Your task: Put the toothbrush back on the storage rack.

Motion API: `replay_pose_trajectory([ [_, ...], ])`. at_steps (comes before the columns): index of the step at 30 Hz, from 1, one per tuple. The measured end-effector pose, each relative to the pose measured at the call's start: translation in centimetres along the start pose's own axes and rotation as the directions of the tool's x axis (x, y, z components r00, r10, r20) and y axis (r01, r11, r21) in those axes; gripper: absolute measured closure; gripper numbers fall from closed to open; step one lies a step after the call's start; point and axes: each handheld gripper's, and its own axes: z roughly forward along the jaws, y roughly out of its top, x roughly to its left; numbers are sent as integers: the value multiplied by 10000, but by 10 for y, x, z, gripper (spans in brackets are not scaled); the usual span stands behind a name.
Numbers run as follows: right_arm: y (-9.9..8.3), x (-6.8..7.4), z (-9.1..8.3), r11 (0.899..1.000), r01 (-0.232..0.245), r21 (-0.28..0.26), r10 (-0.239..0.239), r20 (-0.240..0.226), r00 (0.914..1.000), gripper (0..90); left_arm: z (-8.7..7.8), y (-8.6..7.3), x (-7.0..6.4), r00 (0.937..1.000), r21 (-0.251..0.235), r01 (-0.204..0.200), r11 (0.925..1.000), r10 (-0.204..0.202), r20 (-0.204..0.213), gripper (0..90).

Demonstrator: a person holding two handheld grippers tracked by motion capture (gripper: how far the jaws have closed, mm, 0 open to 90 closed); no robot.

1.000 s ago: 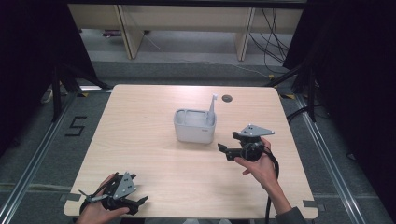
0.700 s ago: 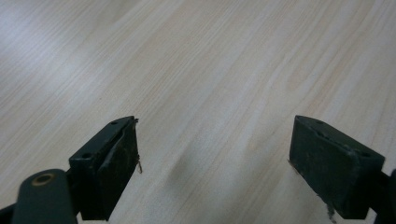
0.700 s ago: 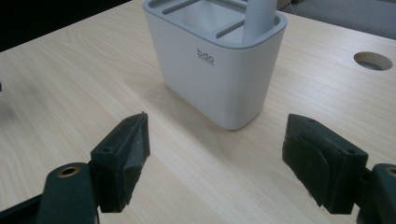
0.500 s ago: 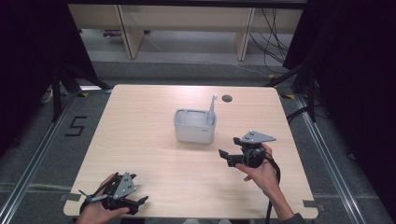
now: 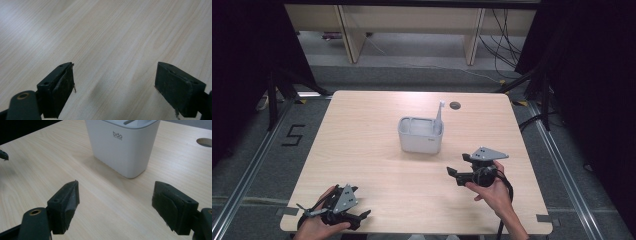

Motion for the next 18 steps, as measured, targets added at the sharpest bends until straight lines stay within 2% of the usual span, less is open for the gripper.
replay_pose_trajectory([
  [2, -2, 1, -1, 10000, -8, 41, 8, 82, 10000, 226, 0, 0, 0, 10000, 0, 4, 10000, -4, 14, 152],
  [3, -3, 2, -2, 9997, -208, 97, 207, 34, 9998, 226, 0, 0, 0, 10000, 1, 1, 10000, -1, 11, 152],
  [4, -4, 1, 0, 10000, -39, -32, 39, -52, 10000, 226, 0, 0, 0, 10000, 0, 5, 10000, -5, 5, 152],
  [5, -5, 1, -1, 10000, 62, 22, -62, 80, 9999, 226, 0, 0, 0, 10000, -2, 12, 10000, -12, 5, 152],
  [6, -6, 3, -2, 9998, -168, 101, 169, -32, 9999, 226, 1, 0, -1, 9999, -97, 130, 9999, -129, 31, 153],
  [7, -7, 2, -1, 9999, -130, 52, 131, -126, 9998, 226, 1, 0, -1, 9999, -103, 139, 9999, -139, 21, 152],
  [8, -8, 4, -3, 9997, -207, 151, 208, -57, 9998, 226, 0, 0, 0, 10000, 5, -2, 10000, 2, -3, 152],
  [9, -9, 3, -2, 10000, 20, 57, -20, 47, 10000, 226, 0, 0, 0, 10000, 4, 0, 10000, 0, -4, 153],
  [10, -10, 3, -2, 10000, -28, 60, 29, -159, 9999, 226, 0, 0, 0, 10000, -4, 9, 10000, -9, -5, 153],
  [11, -11, 3, -3, 10000, -27, 43, 27, 59, 10000, 226, 0, 0, 0, 10000, 3, 1, 10000, -1, 3, 152],
  [13, -14, 5, -4, 9996, -242, 159, 242, -3, 9997, 226, 0, 0, -1, 9999, -103, 135, 9999, -134, 19, 152],
  [17, -18, 4, -4, 9999, -19, 167, 21, -169, 9999, 224, 0, 0, 0, 10000, -22, 41, 10000, -41, 18, 153],
  [18, -19, 5, -5, 9997, -127, 192, 127, -28, 9999, 224, 0, 0, 0, 10000, 5, 1, 10000, -1, -3, 152],
])
